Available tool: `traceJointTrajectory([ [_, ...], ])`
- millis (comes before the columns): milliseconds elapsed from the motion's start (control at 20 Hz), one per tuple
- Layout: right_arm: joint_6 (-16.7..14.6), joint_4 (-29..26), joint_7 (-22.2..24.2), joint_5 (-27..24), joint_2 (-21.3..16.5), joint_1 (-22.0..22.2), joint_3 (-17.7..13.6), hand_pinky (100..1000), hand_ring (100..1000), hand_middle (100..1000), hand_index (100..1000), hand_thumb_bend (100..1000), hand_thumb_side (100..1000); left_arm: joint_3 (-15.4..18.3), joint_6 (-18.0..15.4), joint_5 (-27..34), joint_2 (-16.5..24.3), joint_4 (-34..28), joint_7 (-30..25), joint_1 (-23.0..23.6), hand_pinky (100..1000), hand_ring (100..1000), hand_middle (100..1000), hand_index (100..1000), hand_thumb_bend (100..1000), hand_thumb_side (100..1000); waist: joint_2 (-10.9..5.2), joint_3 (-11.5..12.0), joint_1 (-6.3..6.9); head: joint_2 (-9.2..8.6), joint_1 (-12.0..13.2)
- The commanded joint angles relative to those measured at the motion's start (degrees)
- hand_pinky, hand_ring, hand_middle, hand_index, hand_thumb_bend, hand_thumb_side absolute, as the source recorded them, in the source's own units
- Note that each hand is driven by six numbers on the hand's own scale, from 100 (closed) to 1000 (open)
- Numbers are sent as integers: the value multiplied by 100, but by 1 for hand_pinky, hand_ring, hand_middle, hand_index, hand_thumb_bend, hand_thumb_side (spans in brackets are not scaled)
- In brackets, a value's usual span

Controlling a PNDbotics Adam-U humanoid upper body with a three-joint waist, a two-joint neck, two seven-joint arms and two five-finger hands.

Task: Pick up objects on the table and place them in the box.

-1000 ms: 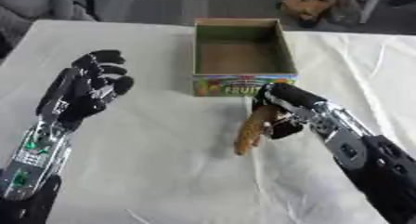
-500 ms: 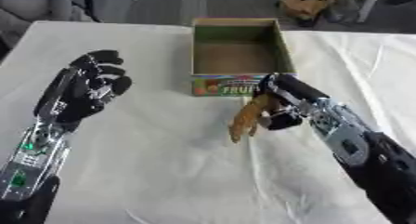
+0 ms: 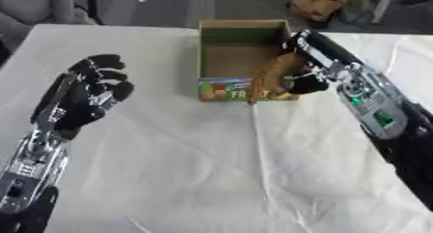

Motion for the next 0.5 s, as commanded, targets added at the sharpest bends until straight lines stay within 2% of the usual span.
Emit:
traceJointTrajectory([
  [50, 241, 278, -122, -68, -199, -344, -283, 205, 272, 282, 388, 100, 100, -34, -5, 32, 7, -101, -60, -144, 609, 699, 687, 781, 739, 414, -35, 65, 35, -127, -107],
  [300, 492, 998, -288, 238, -136, -726, -533, 210, 276, 285, 391, 100, 100, -134, 6, 65, -130, -149, -160, -308, 609, 700, 688, 781, 739, 413, 61, 353, 72, -273, -337],
  [500, 547, 1608, -495, 502, -42, -923, -792, 215, 281, 289, 395, 100, 101, -226, 22, 96, -267, -194, -256, -459, 610, 700, 688, 781, 740, 411, 132, 625, 98, -406, -549],
])
